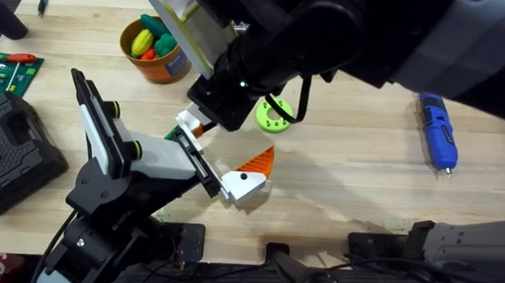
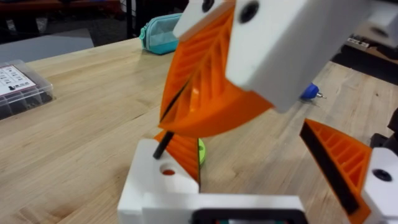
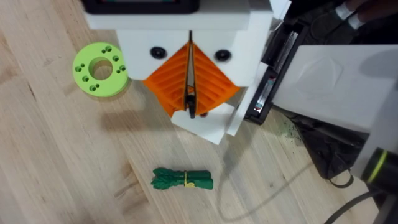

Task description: Pick up the gripper from the table and insert it into the empty holder that is missing its gripper. Then pick up a screw, insert it into the mounting hole, and use the screwdriver to tighten it. Finally, clean up the table by picking up the vegetable and placing it into the bucket.

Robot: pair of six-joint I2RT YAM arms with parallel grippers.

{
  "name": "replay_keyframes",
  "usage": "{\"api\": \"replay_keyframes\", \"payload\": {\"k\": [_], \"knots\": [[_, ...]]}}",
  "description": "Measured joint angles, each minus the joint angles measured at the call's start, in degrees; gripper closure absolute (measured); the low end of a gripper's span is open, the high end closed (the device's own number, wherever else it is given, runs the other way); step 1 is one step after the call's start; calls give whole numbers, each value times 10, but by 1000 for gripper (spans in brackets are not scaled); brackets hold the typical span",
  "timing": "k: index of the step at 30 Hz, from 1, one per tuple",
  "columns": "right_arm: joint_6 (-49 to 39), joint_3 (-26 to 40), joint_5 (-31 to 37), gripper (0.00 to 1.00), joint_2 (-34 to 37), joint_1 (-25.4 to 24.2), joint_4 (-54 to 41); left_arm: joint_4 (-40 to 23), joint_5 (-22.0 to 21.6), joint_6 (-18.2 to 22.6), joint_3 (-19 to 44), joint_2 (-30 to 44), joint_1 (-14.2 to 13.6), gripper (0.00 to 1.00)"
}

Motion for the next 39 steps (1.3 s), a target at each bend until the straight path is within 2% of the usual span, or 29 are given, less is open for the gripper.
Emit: {"api": "replay_keyframes", "payload": {"k": [22,30,39], "knots": [[0,0,0,990,-2,0,14,1,0,-2,0,0,0,13],[0,0,-33,990,-13,0,2,1,0,-2,0,0,0,13],[1,0,-39,990,-13,0,-7,1,0,-2,0,0,0,13]]}}
